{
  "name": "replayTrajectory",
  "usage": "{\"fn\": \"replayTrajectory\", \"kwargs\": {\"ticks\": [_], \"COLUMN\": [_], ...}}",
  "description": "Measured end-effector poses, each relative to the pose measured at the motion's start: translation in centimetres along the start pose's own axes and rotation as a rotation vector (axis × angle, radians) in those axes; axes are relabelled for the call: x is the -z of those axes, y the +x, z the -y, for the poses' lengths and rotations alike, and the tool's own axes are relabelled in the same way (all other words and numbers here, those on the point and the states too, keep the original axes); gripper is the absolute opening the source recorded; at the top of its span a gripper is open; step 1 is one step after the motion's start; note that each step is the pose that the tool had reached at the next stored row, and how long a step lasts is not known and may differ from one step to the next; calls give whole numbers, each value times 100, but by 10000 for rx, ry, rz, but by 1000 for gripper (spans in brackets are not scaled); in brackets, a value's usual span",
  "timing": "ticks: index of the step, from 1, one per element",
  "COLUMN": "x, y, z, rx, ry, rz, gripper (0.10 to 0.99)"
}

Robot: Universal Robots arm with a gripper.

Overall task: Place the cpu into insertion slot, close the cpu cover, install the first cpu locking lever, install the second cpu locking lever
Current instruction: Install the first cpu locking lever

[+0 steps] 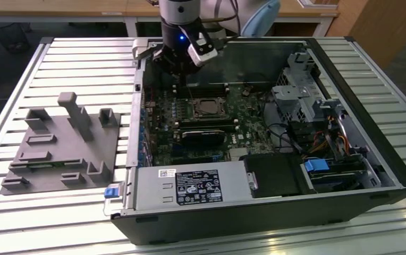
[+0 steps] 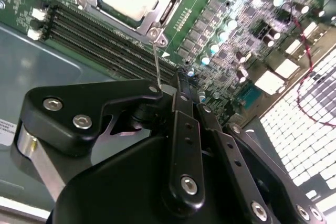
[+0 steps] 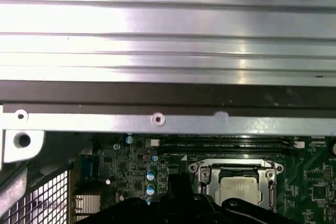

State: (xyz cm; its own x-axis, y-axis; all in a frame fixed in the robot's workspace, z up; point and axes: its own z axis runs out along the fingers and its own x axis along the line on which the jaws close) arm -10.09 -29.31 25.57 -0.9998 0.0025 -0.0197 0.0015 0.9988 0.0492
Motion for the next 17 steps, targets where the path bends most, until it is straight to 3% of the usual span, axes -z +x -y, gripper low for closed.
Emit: {"fn": "replayTrajectory", "kwargs": {"ticks": [17], "x": [-13], "y": [-119], "z": [-19], "rx": [20], "ry": [0], "rz": [-1], "gripper": [106]}}
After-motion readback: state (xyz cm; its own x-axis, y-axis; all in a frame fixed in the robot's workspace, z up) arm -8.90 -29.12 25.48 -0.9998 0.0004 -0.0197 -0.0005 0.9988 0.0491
